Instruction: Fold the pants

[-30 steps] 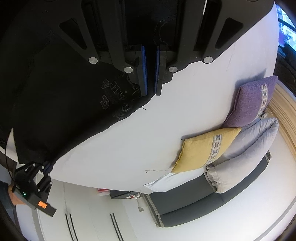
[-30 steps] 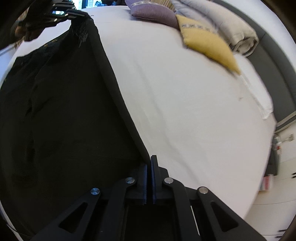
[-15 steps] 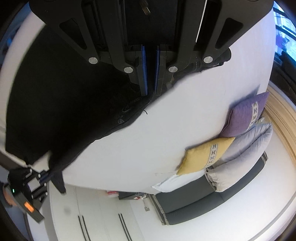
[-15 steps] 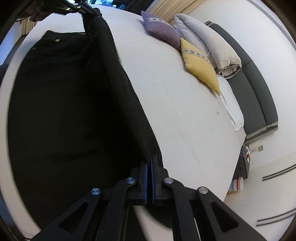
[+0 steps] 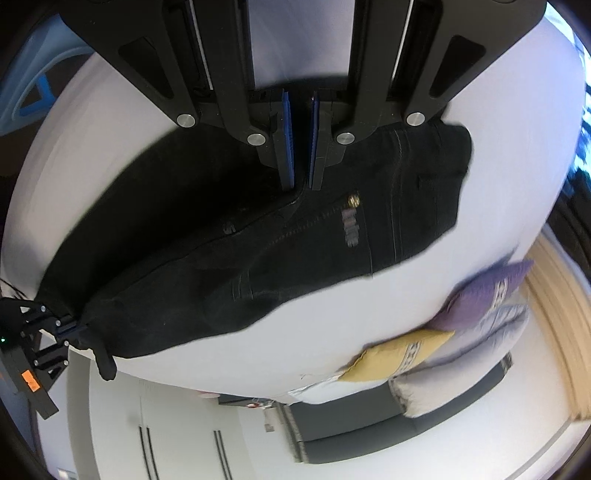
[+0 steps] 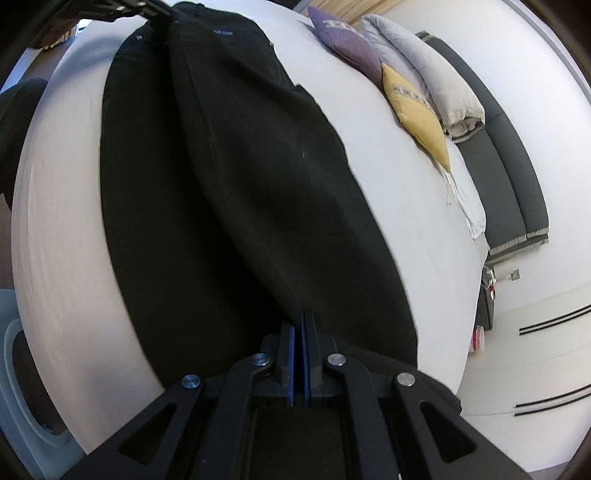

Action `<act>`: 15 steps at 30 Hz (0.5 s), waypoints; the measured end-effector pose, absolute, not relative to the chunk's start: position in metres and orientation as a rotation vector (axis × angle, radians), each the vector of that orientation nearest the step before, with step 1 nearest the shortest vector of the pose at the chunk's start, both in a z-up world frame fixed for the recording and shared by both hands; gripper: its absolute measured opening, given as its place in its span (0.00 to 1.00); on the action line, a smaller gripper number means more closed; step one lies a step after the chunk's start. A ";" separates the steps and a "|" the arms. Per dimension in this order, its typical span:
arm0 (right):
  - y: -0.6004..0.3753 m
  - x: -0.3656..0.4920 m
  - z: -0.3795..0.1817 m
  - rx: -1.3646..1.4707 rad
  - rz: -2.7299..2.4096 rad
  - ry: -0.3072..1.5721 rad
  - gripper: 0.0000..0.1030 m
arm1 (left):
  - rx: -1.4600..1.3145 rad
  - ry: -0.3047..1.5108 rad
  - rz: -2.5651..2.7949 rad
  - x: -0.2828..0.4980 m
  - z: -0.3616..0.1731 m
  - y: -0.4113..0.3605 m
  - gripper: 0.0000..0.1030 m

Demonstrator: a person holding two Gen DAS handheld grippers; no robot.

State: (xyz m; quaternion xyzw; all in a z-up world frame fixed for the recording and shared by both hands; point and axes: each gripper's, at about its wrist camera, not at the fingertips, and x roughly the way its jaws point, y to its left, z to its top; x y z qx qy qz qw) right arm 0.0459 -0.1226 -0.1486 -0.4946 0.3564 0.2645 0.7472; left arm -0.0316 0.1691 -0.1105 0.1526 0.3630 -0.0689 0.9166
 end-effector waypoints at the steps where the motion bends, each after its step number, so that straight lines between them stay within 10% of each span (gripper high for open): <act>1: -0.124 0.044 -0.151 -1.083 0.575 0.781 0.03 | 0.309 0.747 -0.138 -0.037 -0.115 0.168 0.06; 15: -0.131 0.018 -0.154 -1.117 0.527 0.796 0.03 | 0.301 0.735 -0.156 -0.061 -0.116 0.149 0.06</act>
